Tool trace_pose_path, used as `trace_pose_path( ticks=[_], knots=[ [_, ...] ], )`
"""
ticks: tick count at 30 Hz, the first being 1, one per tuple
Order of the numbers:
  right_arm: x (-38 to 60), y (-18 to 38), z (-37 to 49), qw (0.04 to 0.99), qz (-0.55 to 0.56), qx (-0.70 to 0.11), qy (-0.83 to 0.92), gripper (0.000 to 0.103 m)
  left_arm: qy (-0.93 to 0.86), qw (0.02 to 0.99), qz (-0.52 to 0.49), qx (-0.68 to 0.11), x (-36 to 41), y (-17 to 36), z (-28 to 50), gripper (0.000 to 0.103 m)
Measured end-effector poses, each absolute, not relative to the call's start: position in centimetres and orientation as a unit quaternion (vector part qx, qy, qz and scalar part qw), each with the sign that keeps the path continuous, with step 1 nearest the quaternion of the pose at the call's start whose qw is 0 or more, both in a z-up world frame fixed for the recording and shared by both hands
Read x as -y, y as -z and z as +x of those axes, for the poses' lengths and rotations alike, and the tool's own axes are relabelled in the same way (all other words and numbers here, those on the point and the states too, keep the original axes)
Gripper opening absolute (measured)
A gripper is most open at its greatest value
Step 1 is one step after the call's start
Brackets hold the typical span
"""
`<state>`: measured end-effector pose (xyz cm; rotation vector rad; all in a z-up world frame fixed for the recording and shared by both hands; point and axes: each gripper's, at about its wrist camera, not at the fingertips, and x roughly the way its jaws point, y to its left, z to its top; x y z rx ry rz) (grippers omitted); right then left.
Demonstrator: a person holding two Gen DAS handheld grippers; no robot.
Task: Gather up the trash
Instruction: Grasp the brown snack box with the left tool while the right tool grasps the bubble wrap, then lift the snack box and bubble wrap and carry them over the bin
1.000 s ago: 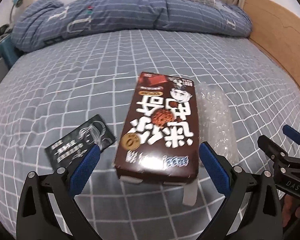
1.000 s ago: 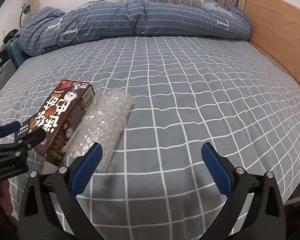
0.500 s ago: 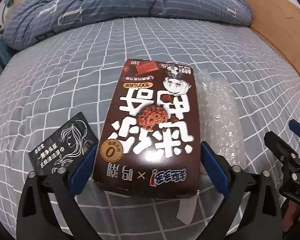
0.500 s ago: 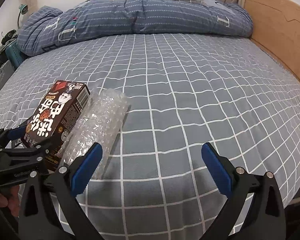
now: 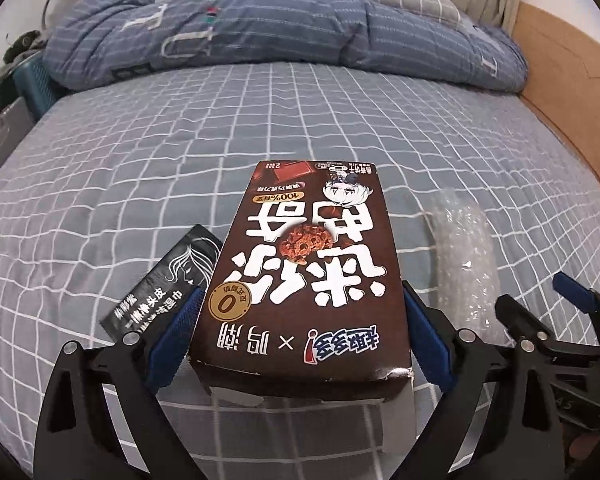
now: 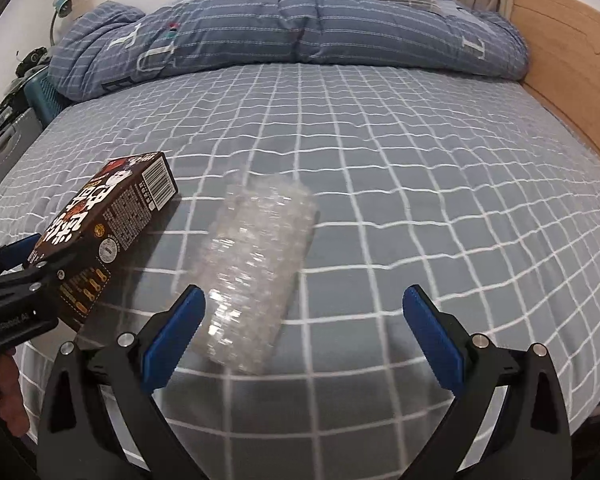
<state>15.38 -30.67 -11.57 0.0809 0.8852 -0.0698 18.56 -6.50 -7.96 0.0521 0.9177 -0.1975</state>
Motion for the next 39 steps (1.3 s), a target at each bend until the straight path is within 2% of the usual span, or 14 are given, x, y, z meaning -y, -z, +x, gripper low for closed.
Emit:
trace_pose_path(
  ticks=[5,13,20,21,26,39],
  knots=[
    [29.0,12.2,16.7,0.898,0.04,-0.437,0.018,0.088,0.092,0.887,0.031,-0.451,6.5,8.4,18.7,0.091],
    [28.3,13.3,18.2,0.888,0.059,-0.456,0.0,0.069,0.069,0.884,0.058,-0.458,6.8,9.9,18.9,0.094],
    [27.5,14.0,18.5,0.881,0.056,-0.47,-0.027,0.026,0.068,0.886,0.067,-0.454,7.2,10.2,18.7,0.091],
    [27.5,13.8,18.4,0.881,0.056,-0.469,-0.029,0.024,0.068,0.887,0.062,-0.452,7.1,10.3,18.7,0.091],
    [27.6,13.3,18.0,0.886,0.05,-0.461,-0.024,0.02,0.065,0.894,0.061,-0.438,7.0,10.3,18.1,0.09],
    [27.8,11.6,17.3,0.895,0.04,-0.443,-0.021,0.019,0.057,0.904,0.044,-0.421,6.6,9.3,17.5,0.09]
  ],
)
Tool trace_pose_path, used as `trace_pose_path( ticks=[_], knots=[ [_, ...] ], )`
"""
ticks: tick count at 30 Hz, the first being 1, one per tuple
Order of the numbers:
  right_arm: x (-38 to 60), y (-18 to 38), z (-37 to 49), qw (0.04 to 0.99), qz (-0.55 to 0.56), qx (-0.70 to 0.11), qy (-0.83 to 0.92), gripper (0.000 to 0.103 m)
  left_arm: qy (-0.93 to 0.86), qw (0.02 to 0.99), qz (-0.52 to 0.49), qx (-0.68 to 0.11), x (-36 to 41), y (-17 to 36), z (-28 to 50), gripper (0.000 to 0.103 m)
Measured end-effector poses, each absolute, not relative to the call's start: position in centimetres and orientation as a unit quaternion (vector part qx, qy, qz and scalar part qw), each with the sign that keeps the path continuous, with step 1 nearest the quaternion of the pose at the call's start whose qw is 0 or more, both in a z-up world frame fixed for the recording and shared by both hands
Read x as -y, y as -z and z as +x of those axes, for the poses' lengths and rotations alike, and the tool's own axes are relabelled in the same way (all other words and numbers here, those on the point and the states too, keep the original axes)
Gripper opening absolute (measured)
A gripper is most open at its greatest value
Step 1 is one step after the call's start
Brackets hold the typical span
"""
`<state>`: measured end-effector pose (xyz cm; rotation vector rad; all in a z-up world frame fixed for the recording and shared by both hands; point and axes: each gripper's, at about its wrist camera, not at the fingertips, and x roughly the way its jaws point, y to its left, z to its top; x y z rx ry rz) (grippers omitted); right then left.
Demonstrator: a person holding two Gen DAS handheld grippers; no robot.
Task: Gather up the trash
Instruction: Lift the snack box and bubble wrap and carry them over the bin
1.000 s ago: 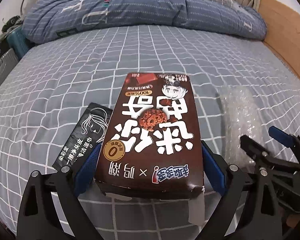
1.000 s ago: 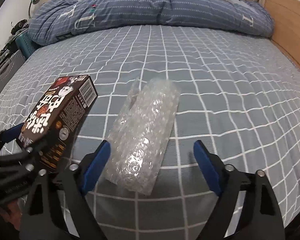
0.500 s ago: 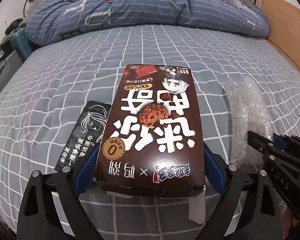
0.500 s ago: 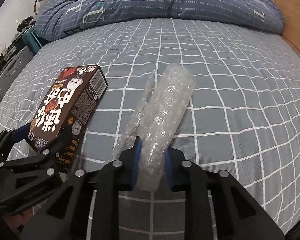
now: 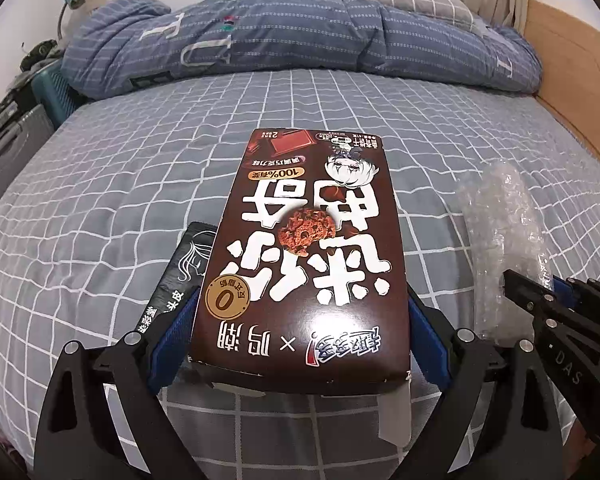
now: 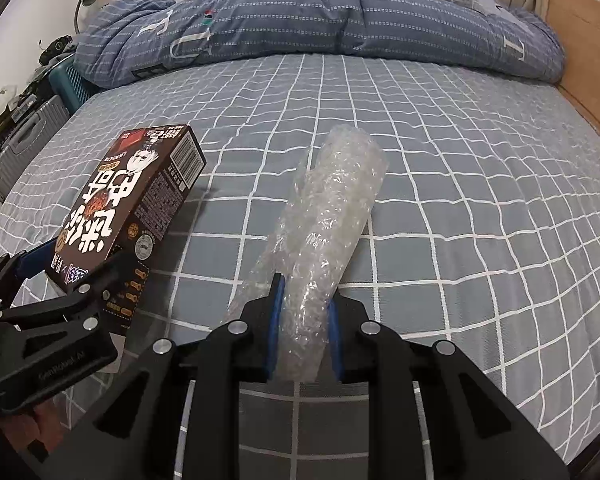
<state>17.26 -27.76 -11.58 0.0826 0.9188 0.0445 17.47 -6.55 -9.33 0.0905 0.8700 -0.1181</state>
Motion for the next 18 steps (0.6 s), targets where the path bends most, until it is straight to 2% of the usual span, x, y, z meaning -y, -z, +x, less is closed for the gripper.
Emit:
trace_pose_path(
  ticks=[18],
  knots=[
    [26.9,8.0,13.5,0.915,0.013,-0.404,-0.018,0.019,0.053,0.914,0.017,-0.403,5.3,6.6,12.4,0.09]
  ],
)
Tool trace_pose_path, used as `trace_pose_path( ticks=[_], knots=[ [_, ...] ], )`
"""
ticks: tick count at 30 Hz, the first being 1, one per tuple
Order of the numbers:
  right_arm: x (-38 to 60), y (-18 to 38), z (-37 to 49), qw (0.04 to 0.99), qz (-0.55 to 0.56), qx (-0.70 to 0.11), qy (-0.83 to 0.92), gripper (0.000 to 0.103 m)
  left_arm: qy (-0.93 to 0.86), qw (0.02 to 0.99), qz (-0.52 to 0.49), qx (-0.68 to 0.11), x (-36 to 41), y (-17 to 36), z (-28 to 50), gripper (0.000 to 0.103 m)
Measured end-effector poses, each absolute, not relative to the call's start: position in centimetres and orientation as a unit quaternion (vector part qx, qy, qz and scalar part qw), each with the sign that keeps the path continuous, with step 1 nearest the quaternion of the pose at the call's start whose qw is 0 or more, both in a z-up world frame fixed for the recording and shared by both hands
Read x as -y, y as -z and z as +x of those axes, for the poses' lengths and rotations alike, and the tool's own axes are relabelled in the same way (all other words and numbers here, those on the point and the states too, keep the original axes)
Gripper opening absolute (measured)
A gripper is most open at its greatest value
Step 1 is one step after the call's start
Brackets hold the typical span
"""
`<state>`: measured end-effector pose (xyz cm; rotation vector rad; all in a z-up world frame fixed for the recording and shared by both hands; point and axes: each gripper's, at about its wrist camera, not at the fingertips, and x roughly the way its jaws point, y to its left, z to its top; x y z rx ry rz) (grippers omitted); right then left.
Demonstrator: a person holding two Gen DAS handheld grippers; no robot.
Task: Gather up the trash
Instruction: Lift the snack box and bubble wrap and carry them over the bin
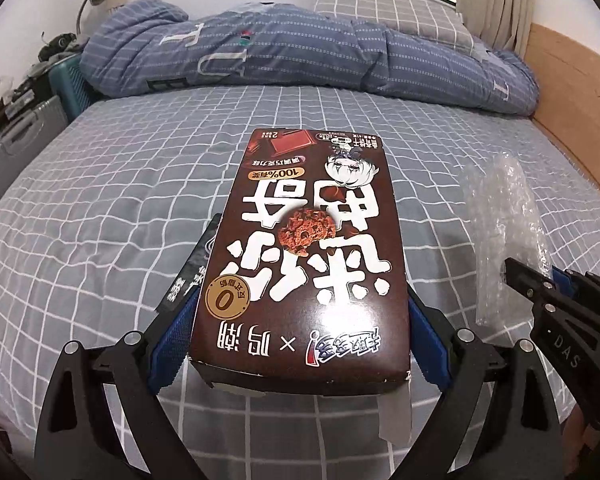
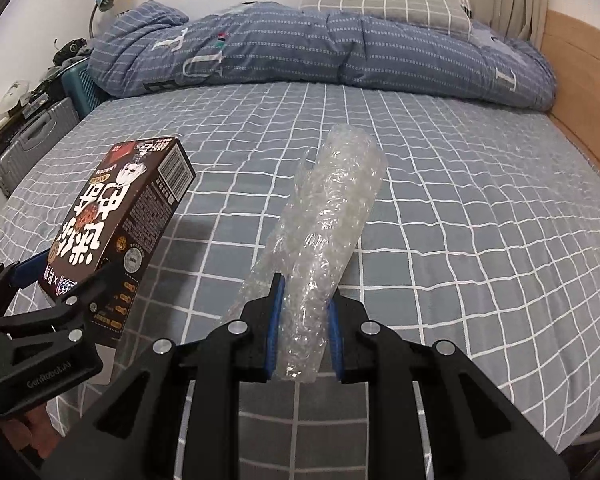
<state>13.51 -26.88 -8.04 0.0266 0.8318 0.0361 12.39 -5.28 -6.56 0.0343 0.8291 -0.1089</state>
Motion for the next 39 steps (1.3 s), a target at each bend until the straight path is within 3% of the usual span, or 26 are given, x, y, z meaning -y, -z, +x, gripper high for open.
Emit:
trace_pose_path(
  ticks=[39],
  knots=[
    [26.2,5.8,4.8,0.925,-0.008,-0.378,-0.02,0.019,0.061,0.905,0.013,-0.421,4.6,6.0,8.4,0.09]
  ],
)
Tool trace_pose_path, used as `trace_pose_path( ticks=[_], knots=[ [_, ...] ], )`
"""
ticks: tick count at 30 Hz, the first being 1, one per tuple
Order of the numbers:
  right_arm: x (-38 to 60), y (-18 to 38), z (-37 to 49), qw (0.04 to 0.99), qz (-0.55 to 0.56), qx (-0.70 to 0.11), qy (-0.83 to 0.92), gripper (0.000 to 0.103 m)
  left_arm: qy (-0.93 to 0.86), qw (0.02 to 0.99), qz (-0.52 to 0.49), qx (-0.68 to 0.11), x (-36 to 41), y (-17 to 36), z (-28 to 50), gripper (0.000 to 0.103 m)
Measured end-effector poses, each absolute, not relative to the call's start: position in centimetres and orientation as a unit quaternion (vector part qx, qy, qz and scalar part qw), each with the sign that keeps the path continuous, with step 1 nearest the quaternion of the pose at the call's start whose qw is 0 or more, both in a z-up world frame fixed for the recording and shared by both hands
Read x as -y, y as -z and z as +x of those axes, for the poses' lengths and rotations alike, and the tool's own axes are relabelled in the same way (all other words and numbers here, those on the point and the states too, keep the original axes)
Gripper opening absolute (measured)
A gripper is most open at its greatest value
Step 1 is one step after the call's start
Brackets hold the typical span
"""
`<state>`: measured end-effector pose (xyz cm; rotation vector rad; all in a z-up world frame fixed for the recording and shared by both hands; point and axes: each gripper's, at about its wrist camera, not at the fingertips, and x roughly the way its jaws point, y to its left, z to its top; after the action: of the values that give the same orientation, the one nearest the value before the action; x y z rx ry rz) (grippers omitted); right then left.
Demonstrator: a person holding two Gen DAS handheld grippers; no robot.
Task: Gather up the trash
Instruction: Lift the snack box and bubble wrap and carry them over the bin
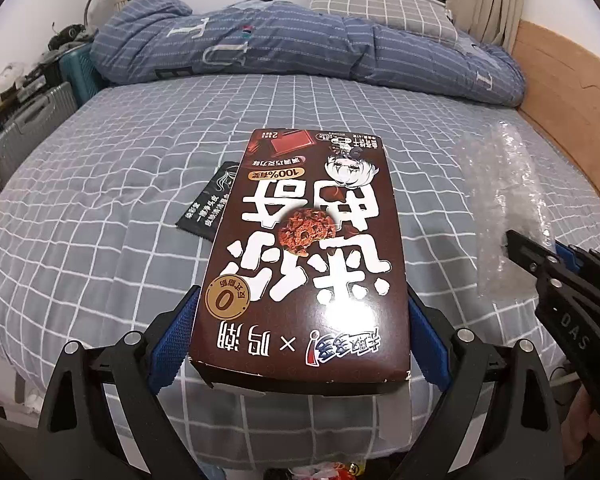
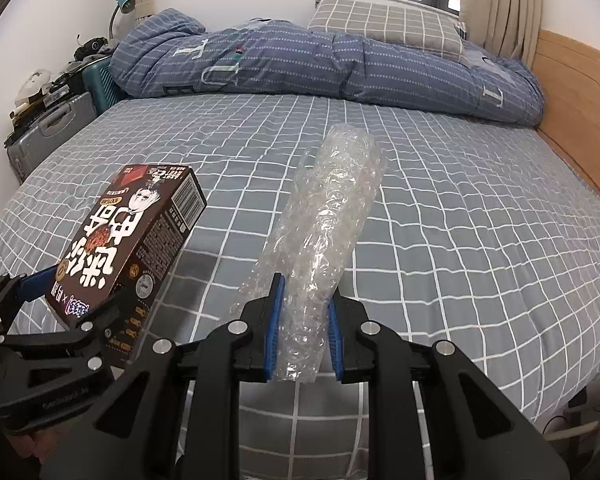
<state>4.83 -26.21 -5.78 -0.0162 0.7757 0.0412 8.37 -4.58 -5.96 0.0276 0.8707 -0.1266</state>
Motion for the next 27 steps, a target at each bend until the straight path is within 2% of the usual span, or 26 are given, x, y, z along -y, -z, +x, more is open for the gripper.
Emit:
trace_pose_path(
  ticks=[17,27],
  knots=[
    [25.8,3.6,-0.7,0.932,-0.005,-0.361,-0.032,0.019,0.075,0.907,0.006,-0.414,3.8,4.2,2.7,0.09],
    [25.2,4.2,-4.2,0.927,0.0,-0.372,-0.04,0.019,0.084,0.904,0.011,-0.419,3.7,4.6,-0.3,0.09]
  ],
)
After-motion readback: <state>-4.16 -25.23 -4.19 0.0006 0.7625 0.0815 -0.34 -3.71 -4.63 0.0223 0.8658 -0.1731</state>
